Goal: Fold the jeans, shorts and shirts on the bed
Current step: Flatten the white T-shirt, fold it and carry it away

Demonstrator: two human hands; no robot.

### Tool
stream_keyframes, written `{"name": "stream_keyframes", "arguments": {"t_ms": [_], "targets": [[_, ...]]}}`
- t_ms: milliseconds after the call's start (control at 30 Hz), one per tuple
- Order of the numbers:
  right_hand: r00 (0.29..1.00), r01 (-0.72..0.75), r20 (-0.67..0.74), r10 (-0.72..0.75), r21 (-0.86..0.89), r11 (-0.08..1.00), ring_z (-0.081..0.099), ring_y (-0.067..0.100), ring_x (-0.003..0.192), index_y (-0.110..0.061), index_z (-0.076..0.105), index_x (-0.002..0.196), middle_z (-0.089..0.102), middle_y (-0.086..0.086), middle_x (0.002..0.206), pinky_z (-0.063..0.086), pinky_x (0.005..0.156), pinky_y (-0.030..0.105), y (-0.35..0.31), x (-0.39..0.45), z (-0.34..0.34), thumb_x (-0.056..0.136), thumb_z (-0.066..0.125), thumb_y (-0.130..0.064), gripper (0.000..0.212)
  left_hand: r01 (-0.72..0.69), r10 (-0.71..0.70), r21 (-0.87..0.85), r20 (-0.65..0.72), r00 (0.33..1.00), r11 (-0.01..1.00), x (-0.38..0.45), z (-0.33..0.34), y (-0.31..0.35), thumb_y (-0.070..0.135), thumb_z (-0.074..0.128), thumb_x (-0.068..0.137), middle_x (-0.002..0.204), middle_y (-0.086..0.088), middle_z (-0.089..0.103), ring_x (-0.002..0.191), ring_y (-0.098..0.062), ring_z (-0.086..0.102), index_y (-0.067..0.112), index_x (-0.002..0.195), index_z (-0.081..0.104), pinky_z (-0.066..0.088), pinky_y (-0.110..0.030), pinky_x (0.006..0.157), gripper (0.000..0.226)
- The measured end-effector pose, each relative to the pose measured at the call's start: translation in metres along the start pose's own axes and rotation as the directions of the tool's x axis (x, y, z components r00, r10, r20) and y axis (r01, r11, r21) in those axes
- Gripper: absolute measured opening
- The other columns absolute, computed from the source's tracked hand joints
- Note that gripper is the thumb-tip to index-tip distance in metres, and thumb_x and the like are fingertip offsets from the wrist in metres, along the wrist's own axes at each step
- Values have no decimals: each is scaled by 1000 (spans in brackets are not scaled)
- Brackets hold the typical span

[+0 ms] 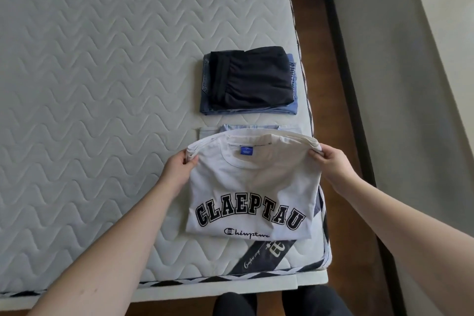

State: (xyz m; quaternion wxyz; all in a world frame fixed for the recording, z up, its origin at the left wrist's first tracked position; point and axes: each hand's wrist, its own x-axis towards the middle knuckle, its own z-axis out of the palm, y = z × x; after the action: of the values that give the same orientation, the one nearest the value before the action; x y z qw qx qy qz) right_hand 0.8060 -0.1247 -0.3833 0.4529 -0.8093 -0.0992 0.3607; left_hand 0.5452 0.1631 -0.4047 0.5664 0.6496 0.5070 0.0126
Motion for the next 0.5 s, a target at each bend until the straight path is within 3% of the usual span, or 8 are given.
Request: {"name": "stream_keyframes", "arguments": {"t_ms": [67, 300, 400, 433, 500], "targets": [[1000, -27, -10, 27, -9, 1000, 57, 3, 77, -33, 75, 82, 69, -12, 80, 48, 73, 23, 4, 21, 2, 94, 62, -18, 23, -7, 7, -10, 5, 1000, 1000, 18, 3, 0, 8, 58, 95, 100, 12, 69, 96, -10, 64, 26, 110, 63, 49, -23, 84, 24], [995, -88, -52, 83, -110, 990, 62, 22, 84, -20, 74, 90, 73, 14, 94, 53, 87, 50, 17, 105, 2, 92, 65, -20, 10, 8, -7, -42, 10, 1000, 999, 88, 11, -10, 10, 52, 98, 114, 3, 67, 104, -13, 62, 24, 116, 59, 47, -33, 95, 23], [993, -112, -63, 101, -204, 973, 68, 35, 90, -19, 74, 92, 72, 14, 92, 54, 86, 51, 29, 141, 6, 89, 67, -28, 11, 43, -43, -111, 2, 999, 993, 115, 22, -16, 10, 48, 101, 107, 1, 67, 99, -16, 61, 23, 109, 56, 47, -35, 93, 17], [991, -130, -59, 120, -223, 966, 67, 35, 89, -18, 72, 95, 71, 12, 89, 54, 85, 51, 35, 150, 9, 89, 68, -31, 15, 72, -74, -130, -5, 997, 989, 122, 27, -21, 12, 49, 101, 109, -2, 66, 99, -17, 61, 21, 113, 53, 47, -35, 92, 15], [980, -200, -57, 192, -262, 944, 64, 27, 82, -13, 66, 106, 67, 6, 86, 54, 84, 48, 49, 158, 18, 88, 68, -41, 33, 148, -154, -143, -32, 988, 979, 129, 34, -34, 17, 56, 99, 119, -9, 61, 102, -20, 59, 13, 130, 45, 47, -35, 91, 33]]}}
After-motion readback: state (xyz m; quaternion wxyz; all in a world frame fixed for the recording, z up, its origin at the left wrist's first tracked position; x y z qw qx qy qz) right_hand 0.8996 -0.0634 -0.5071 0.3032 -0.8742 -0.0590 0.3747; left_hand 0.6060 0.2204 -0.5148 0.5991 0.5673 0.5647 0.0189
